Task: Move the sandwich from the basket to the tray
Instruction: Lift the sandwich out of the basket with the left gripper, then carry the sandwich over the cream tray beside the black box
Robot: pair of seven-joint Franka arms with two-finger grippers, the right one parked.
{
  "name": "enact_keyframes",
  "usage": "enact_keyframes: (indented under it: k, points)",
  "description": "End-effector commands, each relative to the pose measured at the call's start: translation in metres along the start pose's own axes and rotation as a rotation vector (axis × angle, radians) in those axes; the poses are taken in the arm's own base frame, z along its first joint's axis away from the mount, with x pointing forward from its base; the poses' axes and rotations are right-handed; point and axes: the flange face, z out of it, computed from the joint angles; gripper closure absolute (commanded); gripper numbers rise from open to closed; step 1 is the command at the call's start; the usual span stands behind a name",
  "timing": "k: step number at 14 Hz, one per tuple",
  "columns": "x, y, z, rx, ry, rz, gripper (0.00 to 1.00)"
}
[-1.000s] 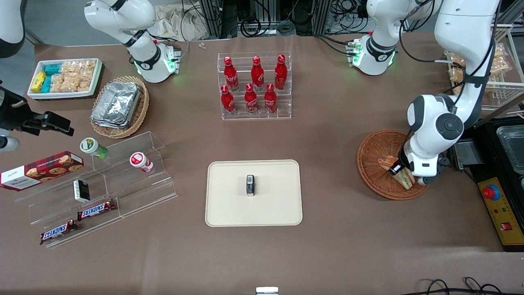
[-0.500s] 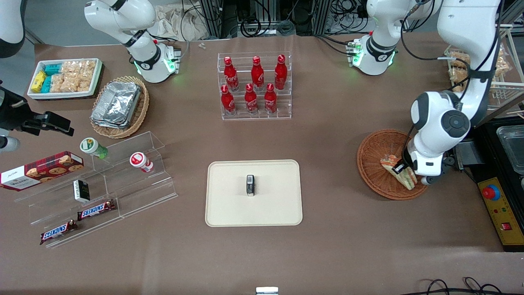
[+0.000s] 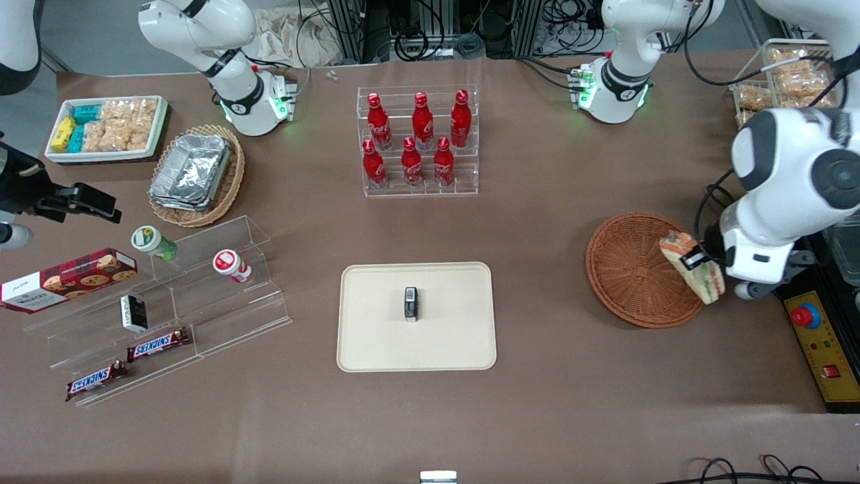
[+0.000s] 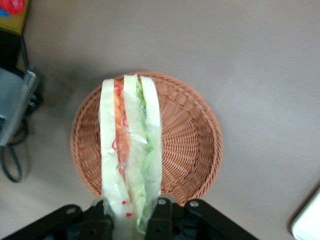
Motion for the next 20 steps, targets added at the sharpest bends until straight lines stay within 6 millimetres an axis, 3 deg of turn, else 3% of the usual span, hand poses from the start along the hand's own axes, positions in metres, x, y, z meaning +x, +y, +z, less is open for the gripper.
enact_keyframes:
  k: [1, 2, 4, 8, 12, 16, 18, 20]
  points:
    - [0.016, 0.020, -0.051, -0.002, 0.005, 0.104, 0.89]
    - [0.013, 0.032, -0.058, -0.002, -0.003, 0.124, 0.84]
    - [-0.009, 0.071, -0.062, -0.021, -0.008, 0.192, 0.86]
    - [-0.050, 0.165, -0.028, -0.055, -0.044, 0.351, 0.99]
    - [-0.098, 0.267, 0.040, -0.099, -0.049, 0.371, 1.00]
    - [-0.146, 0.349, 0.133, -0.177, -0.038, 0.400, 1.00]
    - [-0.157, 0.368, 0.165, -0.165, 0.002, 0.451, 1.00]
    - [-0.158, 0.369, 0.179, -0.110, 0.052, 0.506, 1.00]
